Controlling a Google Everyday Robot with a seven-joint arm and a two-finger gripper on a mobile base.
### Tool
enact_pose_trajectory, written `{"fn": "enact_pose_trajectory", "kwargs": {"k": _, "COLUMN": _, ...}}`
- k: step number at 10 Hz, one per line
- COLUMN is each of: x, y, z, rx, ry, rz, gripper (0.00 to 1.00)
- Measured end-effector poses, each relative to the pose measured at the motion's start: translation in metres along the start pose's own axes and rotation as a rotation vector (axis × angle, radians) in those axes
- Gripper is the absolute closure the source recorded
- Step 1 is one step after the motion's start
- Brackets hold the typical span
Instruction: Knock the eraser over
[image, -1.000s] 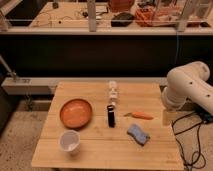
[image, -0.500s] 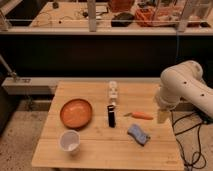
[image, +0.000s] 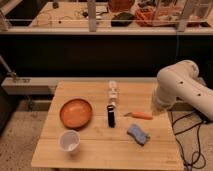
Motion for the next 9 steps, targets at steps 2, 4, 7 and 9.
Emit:
{"fn": "enact_pose_trajectory", "kwargs": {"k": 2, "x": 0.001, "y": -0.001, "z": 0.000, "rx": 0.004, "ry": -0.001, "rz": -0.015, "gripper": 0.95}}
{"fn": "enact_pose_trajectory", "kwargs": {"k": 4, "x": -0.012, "y": -0.001, "z": 0.005, "rx": 0.006, "ry": -0.005, "rz": -0.030, "gripper": 0.99}}
{"fn": "enact_pose_trajectory", "kwargs": {"k": 7, "x": -0.033, "y": -0.001, "z": 0.008, "rx": 0.012, "ry": -0.011, "rz": -0.056, "gripper": 0.99}}
{"fn": "enact_pose_trajectory", "kwargs": {"k": 9, "x": -0.039, "y": 0.003, "z": 0.015, "rx": 0.011, "ry": -0.019, "rz": -0.072, "gripper": 0.99}}
